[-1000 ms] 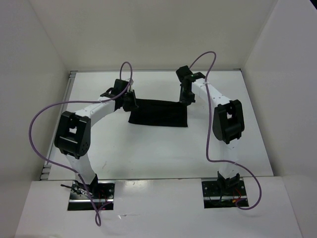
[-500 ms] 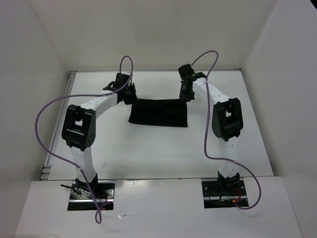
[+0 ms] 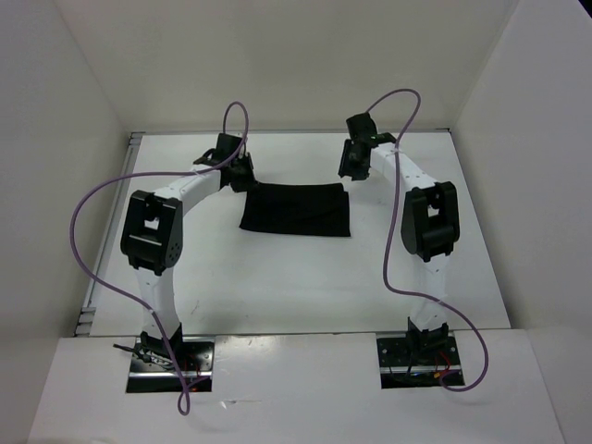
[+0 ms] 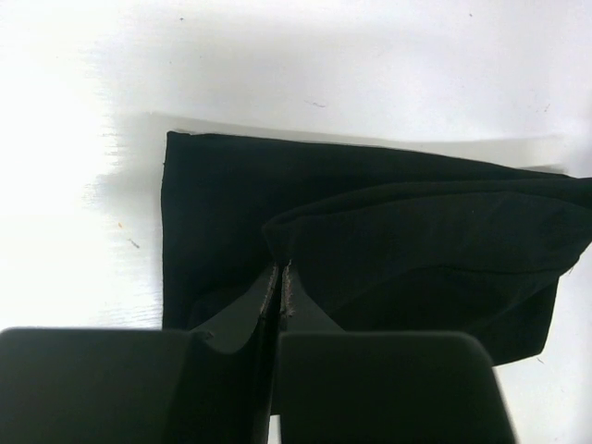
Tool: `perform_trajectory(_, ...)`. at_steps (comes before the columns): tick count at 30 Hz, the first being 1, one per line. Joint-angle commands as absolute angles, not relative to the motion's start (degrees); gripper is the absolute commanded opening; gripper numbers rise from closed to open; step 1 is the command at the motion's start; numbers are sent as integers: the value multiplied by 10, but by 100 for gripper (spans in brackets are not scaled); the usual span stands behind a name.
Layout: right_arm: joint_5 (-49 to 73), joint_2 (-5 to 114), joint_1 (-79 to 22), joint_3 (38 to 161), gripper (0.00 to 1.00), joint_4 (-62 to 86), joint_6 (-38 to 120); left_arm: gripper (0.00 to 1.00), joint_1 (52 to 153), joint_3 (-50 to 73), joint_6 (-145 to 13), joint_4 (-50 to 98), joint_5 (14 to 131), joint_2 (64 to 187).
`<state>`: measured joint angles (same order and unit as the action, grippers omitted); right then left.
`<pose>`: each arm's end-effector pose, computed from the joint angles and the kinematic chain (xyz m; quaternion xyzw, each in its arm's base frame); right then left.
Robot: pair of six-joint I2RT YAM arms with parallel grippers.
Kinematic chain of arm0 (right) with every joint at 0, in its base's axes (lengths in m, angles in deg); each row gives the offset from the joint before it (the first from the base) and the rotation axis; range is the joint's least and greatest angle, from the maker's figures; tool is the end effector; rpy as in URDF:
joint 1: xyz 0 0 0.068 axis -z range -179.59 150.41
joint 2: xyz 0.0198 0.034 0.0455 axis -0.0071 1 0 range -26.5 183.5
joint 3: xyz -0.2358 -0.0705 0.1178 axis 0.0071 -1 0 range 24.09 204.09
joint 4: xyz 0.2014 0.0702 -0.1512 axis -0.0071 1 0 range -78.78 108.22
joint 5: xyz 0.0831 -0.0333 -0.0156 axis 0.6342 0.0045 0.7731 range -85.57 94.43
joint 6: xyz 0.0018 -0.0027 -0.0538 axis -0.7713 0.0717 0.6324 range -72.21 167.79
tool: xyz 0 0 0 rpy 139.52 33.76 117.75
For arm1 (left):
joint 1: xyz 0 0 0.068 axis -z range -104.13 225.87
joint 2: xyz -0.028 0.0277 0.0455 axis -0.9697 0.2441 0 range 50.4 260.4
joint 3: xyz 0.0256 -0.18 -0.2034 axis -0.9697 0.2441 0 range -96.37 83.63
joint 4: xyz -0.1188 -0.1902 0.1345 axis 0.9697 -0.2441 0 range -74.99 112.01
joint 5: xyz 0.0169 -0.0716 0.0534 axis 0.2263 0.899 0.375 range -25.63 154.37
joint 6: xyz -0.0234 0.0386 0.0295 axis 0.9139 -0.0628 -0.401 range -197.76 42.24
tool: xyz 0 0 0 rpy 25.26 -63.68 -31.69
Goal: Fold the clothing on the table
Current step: Fold the skirt
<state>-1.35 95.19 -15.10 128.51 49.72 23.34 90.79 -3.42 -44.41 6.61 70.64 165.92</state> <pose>0.4558 0.1227 0.2323 0.0892 0.9504 0.0551 0.2927 0.4403 -0.1213 0.2119 -0.1259 0.9102 -0.2059 0.3365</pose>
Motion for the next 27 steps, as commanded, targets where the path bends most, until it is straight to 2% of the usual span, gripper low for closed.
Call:
perform_trajectory(1, 3, 937, -153, 1266, 44, 475, 261, 0, 906, -51, -445, 69, 713, 1676)
perform_trajectory(11, 46, 904, -159, 1199, 40, 456, 292, 0, 901, -46, -445, 69, 718, 1681)
perform_trajectory(23, 115, 960, -159, 1263, 33, 444, 302, 0, 901, -29, -445, 64, 718, 1676)
perform_trajectory(25, 122, 978, -159, 1268, 28, 444, 302, 0, 901, -29, -445, 64, 718, 1676)
perform_trajectory(27, 122, 983, -159, 1284, 18, 444, 302, 0, 901, -29, -445, 64, 718, 1676)
